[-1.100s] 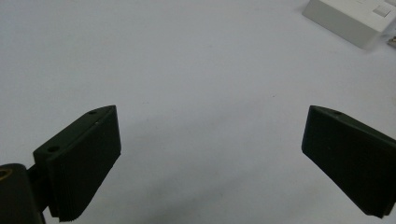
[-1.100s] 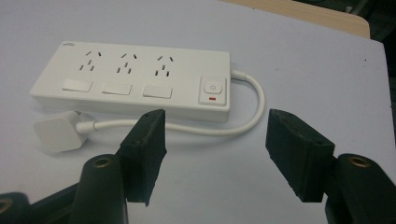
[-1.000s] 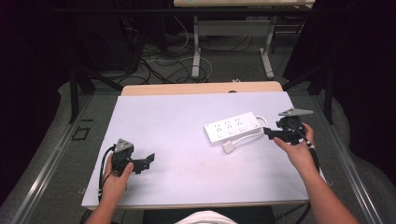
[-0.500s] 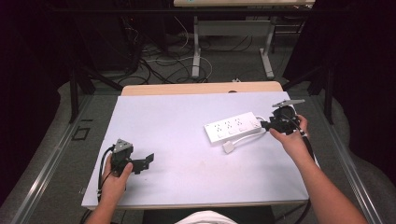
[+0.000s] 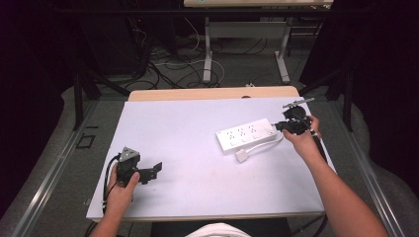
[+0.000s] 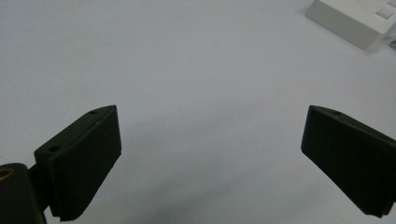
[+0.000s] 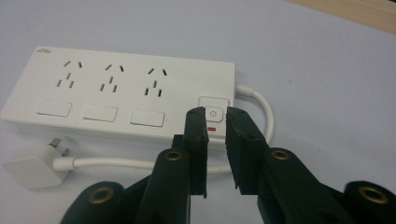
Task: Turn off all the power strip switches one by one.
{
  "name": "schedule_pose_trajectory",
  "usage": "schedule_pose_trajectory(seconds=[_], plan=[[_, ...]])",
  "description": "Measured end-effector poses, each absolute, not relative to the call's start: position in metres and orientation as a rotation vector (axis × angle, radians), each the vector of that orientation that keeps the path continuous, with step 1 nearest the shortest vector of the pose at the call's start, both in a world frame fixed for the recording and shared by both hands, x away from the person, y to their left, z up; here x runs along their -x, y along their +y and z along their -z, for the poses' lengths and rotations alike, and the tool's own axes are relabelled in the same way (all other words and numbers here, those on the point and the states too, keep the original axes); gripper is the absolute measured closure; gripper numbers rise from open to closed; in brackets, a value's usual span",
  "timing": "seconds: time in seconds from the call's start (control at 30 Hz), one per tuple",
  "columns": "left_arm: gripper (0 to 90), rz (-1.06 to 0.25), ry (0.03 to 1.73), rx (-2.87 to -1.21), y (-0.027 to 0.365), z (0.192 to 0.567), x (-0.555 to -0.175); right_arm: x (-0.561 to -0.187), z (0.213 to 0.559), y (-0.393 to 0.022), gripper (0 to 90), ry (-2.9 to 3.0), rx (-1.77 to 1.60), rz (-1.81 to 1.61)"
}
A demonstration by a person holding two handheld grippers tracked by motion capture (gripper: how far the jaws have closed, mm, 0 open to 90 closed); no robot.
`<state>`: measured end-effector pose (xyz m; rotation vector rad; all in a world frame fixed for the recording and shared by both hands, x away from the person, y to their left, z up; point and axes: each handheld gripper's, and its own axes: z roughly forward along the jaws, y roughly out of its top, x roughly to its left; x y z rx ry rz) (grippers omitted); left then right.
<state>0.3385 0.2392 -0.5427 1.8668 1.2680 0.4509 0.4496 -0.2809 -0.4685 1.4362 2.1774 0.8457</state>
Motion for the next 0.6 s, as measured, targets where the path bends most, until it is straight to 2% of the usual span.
schedule_pose_trajectory(seconds=[0.23,0.6], plan=[[5.2,-0.451,1.268,-1.866,0.240,0.543,-0.339,-0.459,0.477,-0.280,89.9,2.210,-1.448,-0.818],[5.3,-0.456,1.263,-1.873,0.240,0.543,-0.339,-0.475,0.492,-0.277,90.0,2.228,-1.496,-0.789]])
